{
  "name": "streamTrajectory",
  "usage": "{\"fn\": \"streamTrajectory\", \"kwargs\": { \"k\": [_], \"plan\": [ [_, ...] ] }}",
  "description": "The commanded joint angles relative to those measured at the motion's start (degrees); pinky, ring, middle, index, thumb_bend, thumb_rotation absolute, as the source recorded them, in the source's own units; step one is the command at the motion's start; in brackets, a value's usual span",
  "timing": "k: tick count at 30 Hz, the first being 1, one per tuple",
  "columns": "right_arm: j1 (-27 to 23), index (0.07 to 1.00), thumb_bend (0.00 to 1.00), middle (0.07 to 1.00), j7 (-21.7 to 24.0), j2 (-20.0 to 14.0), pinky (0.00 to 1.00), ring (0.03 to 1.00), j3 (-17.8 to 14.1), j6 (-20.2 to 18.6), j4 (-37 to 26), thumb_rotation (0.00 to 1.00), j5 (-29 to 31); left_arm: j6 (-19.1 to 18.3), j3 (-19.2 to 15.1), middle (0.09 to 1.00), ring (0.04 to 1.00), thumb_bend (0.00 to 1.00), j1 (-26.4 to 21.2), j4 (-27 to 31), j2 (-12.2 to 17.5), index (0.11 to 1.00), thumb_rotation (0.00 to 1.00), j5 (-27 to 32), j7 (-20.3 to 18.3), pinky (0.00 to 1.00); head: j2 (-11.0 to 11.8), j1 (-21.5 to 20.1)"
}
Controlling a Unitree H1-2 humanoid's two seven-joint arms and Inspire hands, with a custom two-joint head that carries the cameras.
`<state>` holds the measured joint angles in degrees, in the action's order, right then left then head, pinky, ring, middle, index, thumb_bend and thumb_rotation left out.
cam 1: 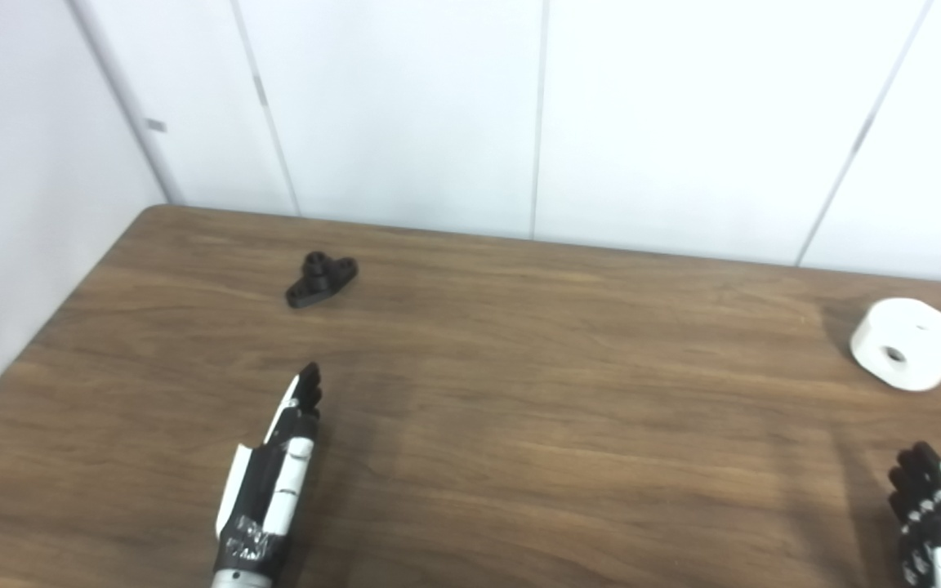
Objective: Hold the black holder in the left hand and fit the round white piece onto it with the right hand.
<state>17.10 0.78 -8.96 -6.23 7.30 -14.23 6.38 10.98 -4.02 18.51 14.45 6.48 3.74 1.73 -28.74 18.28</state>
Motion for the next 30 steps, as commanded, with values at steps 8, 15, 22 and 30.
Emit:
{"fn": "streamTrajectory", "kwargs": {
  "k": [8,15,22,30],
  "plan": [
    [-1.0,0.907,0.5,0.916,0.5,-0.3,0.92,0.91,-1.5,2.8,2.7,0.93,0.2,3.8,1.7,0.992,0.99,0.54,0.0,-3.1,-3.9,1.0,0.89,-2.6,1.8,1.0,0.9,1.6],
    [-1.2,0.896,0.53,0.908,1.0,-0.3,0.93,0.918,-1.6,3.2,3.7,0.91,1.1,4.1,2.1,0.991,0.996,0.55,0.0,-3.8,-3.9,1.0,0.88,-2.6,2.5,1.0,1.8,1.3],
    [-1.2,0.892,0.53,0.908,1.1,-0.1,0.93,0.914,-1.8,3.8,4.1,0.92,0.5,3.7,2.1,0.982,0.987,0.56,-0.1,-4.0,-3.7,0.998,0.86,-3.1,3.0,1.0,1.9,0.6],
    [-1.3,0.874,0.57,0.885,0.7,0.1,0.88,0.892,-1.6,3.5,3.9,0.92,-0.7,0.0,0.9,0.964,0.979,0.6,-0.1,0.0,-2.9,0.968,0.57,-10.8,5.6,1.0,1.7,-0.4]
  ]
}}
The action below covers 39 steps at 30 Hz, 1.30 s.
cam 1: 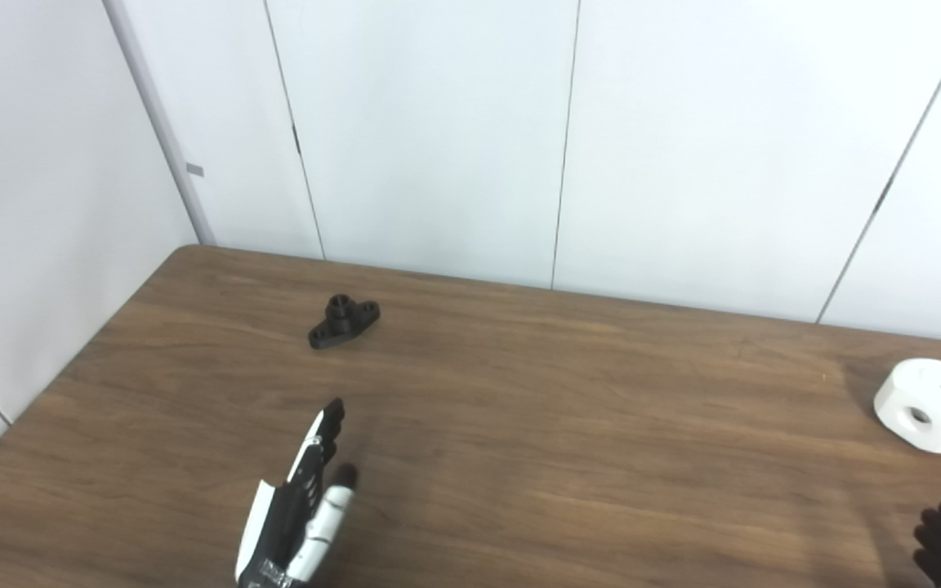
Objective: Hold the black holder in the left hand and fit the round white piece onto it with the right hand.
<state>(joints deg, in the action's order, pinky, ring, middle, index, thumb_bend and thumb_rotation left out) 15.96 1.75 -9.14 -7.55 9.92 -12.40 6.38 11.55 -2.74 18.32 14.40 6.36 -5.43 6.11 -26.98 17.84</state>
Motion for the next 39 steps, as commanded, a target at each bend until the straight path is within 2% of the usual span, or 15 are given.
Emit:
{"fn": "streamTrajectory", "kwargs": {
  "k": [1,5,8,12,16,18,20,23,27,29,35,39],
  "plan": [
    [-0.2,0.872,0.57,0.882,-0.4,0.4,0.88,0.888,-0.3,0.8,2.0,0.92,-0.8,-1.0,-0.9,0.962,0.977,0.63,-0.5,0.8,-2.3,0.963,0.55,-2.9,1.8,1.0,-0.1,0.0],
    [-0.1,0.853,0.6,0.865,-0.6,0.6,0.8,0.862,-0.4,0.5,1.6,0.9,-1.1,-5.3,-3.1,0.951,0.965,0.71,-3.4,4.5,-0.4,0.926,0.39,-3.9,2.0,0.95,-0.3,-0.2],
    [-0.2,0.845,0.61,0.863,-0.3,0.7,0.77,0.853,-0.4,0.6,1.4,0.88,-0.4,-8.7,-4.6,0.945,0.964,0.74,-5.6,6.8,0.5,0.914,0.33,-3.3,1.6,0.94,-0.5,-0.4],
    [-0.1,0.844,0.63,0.859,-0.4,0.7,0.76,0.857,-0.3,-0.2,1.3,0.88,-1.1,-11.0,-6.6,0.938,0.962,0.77,-8.6,7.2,2.0,0.894,0.27,-2.9,1.1,0.96,-0.5,-1.0],
    [-0.1,0.847,0.65,0.868,-0.5,0.9,0.77,0.868,-0.2,-0.7,1.2,0.87,-1.4,-14.7,-8.6,0.915,0.938,0.77,-12.1,6.5,3.6,0.861,0.26,-7.6,1.9,0.94,-0.6,-1.4],
    [-0.1,0.872,0.67,0.904,-0.4,0.9,0.86,0.915,-0.2,-1.0,1.2,0.88,-0.8,-16.2,-9.3,0.913,0.953,0.78,-13.6,5.8,4.6,0.848,0.28,-9.7,1.9,0.98,-0.6,-1.4],
    [-0.1,0.886,0.67,0.919,-0.4,1.0,0.9,0.933,-0.1,-0.8,1.3,0.88,-0.9,-17.9,-9.7,0.918,0.963,0.78,-14.5,5.5,5.6,0.842,0.29,-11.2,1.4,0.99,-0.8,-1.6],
    [-0.2,0.894,0.65,0.917,-0.8,1.1,0.9,0.928,-0.1,-0.6,1.5,0.89,-1.9,-20.0,-10.0,0.923,0.963,0.8,-16.3,4.1,7.6,0.835,0.33,-13.4,0.9,0.99,-0.8,-1.8],
    [-0.3,0.896,0.6,0.911,-0.8,1.2,0.89,0.92,0.0,-0.2,1.9,0.9,-2.1,-22.9,-9.4,0.908,0.939,0.8,-18.7,2.1,10.3,0.821,0.33,-17.2,0.5,0.95,-0.8,-1.6],
    [-0.4,0.896,0.61,0.911,-0.7,1.3,0.9,0.925,0.0,-0.5,1.9,0.9,-1.8,-24.4,-9.1,0.904,0.93,0.8,-19.7,1.0,11.6,0.815,0.34,-18.7,0.2,0.93,-0.8,-1.6],
    [-0.6,0.899,0.6,0.913,-0.8,1.5,0.9,0.927,0.3,0.2,2.3,0.89,-2.2,-24.9,-8.5,0.916,0.95,0.79,-22.5,-3.8,15.2,0.812,0.31,-20.8,-0.2,0.92,-0.8,-1.9],
    [-0.7,0.893,0.57,0.908,-1.0,1.7,0.9,0.921,0.5,0.9,2.8,0.91,-2.9,-25.0,-7.7,0.915,0.96,0.82,-24.4,-7.6,17.2,0.802,0.32,-22.1,0.1,0.92,-0.7,-2.1]
  ]
}}
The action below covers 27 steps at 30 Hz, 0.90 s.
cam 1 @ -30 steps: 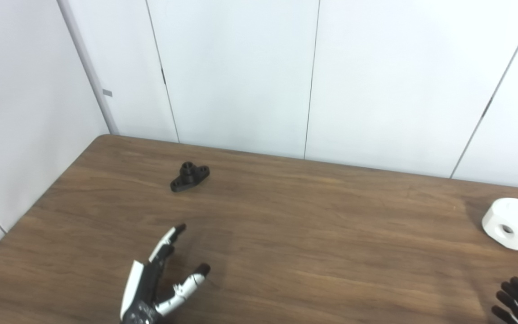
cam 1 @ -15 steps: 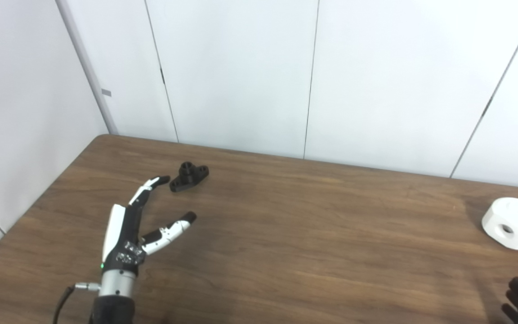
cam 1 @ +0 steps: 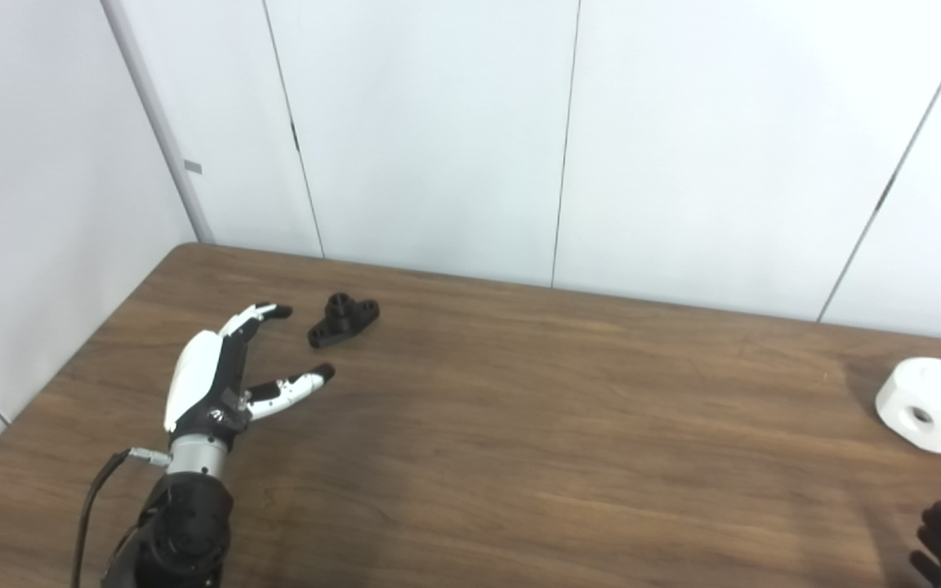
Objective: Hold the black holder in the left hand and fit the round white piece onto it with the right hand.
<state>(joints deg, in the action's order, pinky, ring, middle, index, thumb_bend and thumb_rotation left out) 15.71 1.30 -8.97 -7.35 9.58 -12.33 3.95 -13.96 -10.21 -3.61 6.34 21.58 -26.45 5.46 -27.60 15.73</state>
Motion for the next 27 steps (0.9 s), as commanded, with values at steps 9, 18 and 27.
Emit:
{"fn": "streamTrajectory", "kwargs": {
  "k": [9,18,27],
  "plan": [
    [-0.2,0.89,0.59,0.91,-0.8,1.6,0.92,0.931,0.5,-0.2,1.5,0.91,-1.0,1.0,2.6,0.929,0.973,0.85,-8.0,-9.1,4.8,0.823,0.36,-4.0,2.0,1.0,-0.3,-0.4],
    [-0.3,0.887,0.55,0.899,-2.1,1.7,0.93,0.926,1.0,0.9,1.8,0.95,-3.4,-0.4,4.9,0.951,0.989,0.86,-13.5,-14.9,4.9,0.849,0.37,-4.6,2.4,1.0,-0.4,-0.7],
    [-0.4,0.899,0.55,0.912,-1.5,1.6,0.95,0.938,1.5,1.1,1.8,0.95,-2.3,-3.4,7.4,0.961,0.993,0.87,-18.9,-21.6,5.0,0.855,0.39,-5.4,2.2,1.0,-0.5,-0.9]
  ]
}}
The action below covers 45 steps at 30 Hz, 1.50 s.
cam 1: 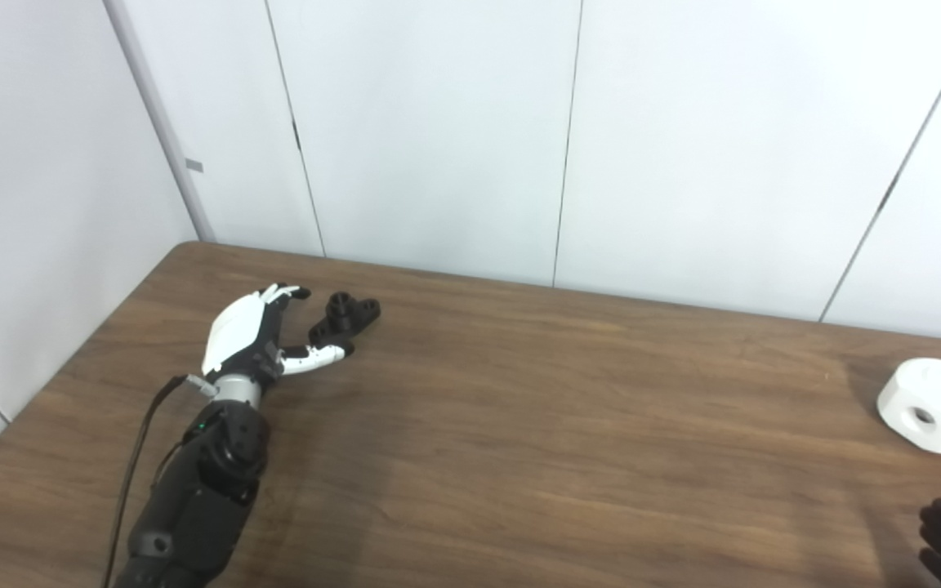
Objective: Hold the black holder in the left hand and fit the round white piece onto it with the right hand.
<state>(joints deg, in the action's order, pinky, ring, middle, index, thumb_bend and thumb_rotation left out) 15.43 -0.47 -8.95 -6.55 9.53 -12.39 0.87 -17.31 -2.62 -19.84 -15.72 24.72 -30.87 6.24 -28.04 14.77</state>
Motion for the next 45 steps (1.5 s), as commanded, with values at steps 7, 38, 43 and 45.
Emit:
{"fn": "streamTrajectory", "kwargs": {
  "k": [7,38,43,45],
  "plan": [
    [-0.5,0.944,0.57,0.938,0.9,1.2,1.0,0.966,0.9,2.4,2.8,0.95,1.0,0.4,0.9,0.952,0.985,0.87,-5.1,-3.8,1.5,0.842,0.36,-0.7,2.9,1.0,0.0,-0.3],
    [-0.5,0.939,0.56,0.936,0.8,1.4,1.0,0.976,1.0,3.0,3.0,0.95,0.4,0.3,4.8,0.925,0.971,0.86,-7.6,-11.1,3.2,0.764,0.34,-0.7,4.2,1.0,-0.2,-0.8],
    [-0.3,0.935,0.55,0.931,0.6,1.3,1.0,0.968,1.0,2.9,2.8,0.96,-0.2,0.2,4.9,0.922,0.972,0.85,-7.5,-11.0,3.4,0.751,0.33,-0.6,4.2,1.0,-0.3,-0.9],
    [-0.2,0.935,0.56,0.933,0.7,1.4,1.0,0.97,1.0,2.7,2.6,0.96,0.2,0.0,5.0,0.923,0.975,0.85,-7.4,-10.9,3.4,0.749,0.33,-0.7,4.1,1.0,-0.2,-1.1]
  ]
}}
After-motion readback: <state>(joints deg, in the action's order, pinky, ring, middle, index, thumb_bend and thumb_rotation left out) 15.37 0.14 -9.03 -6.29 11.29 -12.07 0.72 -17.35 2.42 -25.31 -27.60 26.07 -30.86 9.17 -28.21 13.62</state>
